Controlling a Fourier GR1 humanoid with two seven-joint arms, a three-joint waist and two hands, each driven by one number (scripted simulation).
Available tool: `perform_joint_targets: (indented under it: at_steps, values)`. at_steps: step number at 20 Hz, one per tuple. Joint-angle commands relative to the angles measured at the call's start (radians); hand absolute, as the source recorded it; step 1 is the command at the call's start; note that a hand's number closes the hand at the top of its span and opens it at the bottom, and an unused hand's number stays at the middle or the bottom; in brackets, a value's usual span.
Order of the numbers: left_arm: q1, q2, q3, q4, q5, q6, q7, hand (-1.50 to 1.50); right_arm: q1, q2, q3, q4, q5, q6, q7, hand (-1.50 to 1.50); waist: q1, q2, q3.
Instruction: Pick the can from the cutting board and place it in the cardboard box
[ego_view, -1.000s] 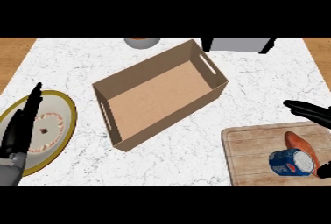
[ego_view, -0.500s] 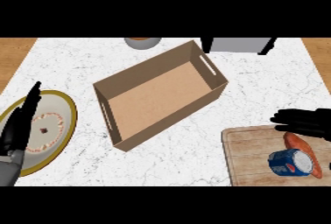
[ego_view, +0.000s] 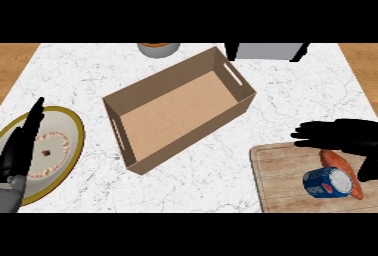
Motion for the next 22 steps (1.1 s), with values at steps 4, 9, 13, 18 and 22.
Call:
perform_joint_targets:
  at_steps: [4,9,13,18,22]
  values:
    - [-0.059,-0.018,0.045,0.068,-0.022,-0.034,0.014,0.00,0.031,0.016,-0.003,0.024,0.059,0.002,-0.139,-1.50,-0.020,-0.002,-0.001]
    - [0.050,-0.023,0.049,-0.026,-0.042,-0.019,-0.017,0.00,0.017,0.056,0.012,0.004,0.057,0.041,-0.116,-1.50,-0.005,-0.004,0.000]
    - [0.011,-0.040,0.048,-0.012,-0.055,-0.015,0.020,0.00,0.075,-0.034,0.015,-0.067,0.008,0.055,-0.187,-1.50,-0.019,-0.006,-0.001]
    - [-0.005,-0.043,0.070,0.016,-0.055,-0.039,0.010,0.00,0.086,-0.053,0.015,-0.151,-0.038,0.063,-0.187,-1.50,-0.023,-0.004,-0.001]
    - [0.038,-0.059,0.078,-0.031,-0.071,-0.032,0.013,0.00,0.088,-0.049,0.022,-0.096,0.008,0.032,-0.174,-1.50,-0.010,-0.003,0.000]
